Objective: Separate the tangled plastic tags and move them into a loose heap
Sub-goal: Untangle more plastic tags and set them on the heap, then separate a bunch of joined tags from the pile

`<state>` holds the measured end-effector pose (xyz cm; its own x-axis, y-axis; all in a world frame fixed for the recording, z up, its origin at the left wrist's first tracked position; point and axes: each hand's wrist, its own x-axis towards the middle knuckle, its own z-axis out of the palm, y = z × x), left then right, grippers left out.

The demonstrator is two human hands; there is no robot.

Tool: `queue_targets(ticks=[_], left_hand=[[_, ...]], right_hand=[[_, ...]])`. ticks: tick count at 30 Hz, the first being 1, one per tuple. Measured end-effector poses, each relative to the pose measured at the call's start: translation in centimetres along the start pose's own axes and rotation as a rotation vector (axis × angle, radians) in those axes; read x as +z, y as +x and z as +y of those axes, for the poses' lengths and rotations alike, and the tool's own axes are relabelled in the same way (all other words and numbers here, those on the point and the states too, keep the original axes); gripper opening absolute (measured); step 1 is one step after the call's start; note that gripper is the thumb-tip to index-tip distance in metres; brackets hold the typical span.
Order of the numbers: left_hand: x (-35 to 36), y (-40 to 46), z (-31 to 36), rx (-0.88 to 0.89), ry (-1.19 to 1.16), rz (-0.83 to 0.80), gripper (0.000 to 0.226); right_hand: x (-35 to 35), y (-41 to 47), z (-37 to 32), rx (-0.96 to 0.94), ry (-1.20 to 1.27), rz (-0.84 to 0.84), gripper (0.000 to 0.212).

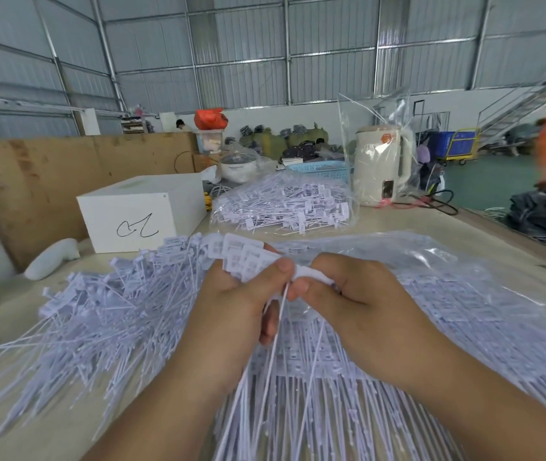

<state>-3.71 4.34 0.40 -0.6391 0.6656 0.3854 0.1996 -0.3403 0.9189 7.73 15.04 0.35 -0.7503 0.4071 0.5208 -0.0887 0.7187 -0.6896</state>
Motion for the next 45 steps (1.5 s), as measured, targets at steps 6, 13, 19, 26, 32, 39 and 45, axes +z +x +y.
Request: queue_targets(ticks=[6, 13, 19, 26, 32, 39, 45], left_hand=[[0.8, -0.7, 0.5, -0.298, -0.358, 0.085, 0.030], [-0.6, 0.6, 0.2, -0.324, -0.286, 0.035, 0.028], [0.3, -0.5, 0.0, -0.177, -0.180, -0.148, 0.043], [0.3, -0.8, 0.1, -0.206, -0.210, -0.220, 0.061], [0.2, -0.9, 0.0, -0.196, -0.219, -0.370, 0.064], [0.8, -1.1, -0.2, -0.145, -0.304, -0.346, 0.040], [1.0, -0.9, 0.4, -0.125, -0.264, -0.057, 0.025]], right_hand=[[1.4, -0.6, -1.6, -0.228, -0.271, 0.361, 0.031], [0.0, -0.5, -1.5, -0.222, 0.052, 0.113, 0.021], [0.9, -0.7, -0.8, -0.070, -0.006, -0.086, 0.031], [0.9, -0.4, -0.6, -0.096, -0.060, 0.066, 0.042], [0.8, -1.0, -1.0, -0.038, 0.076, -0.116, 0.043], [0.9, 0.3, -1.4, 0.071, 0.241, -0.027, 0.025], [1.5, 0.2, -1.3, 0.074, 0.234, -0.058, 0.034]])
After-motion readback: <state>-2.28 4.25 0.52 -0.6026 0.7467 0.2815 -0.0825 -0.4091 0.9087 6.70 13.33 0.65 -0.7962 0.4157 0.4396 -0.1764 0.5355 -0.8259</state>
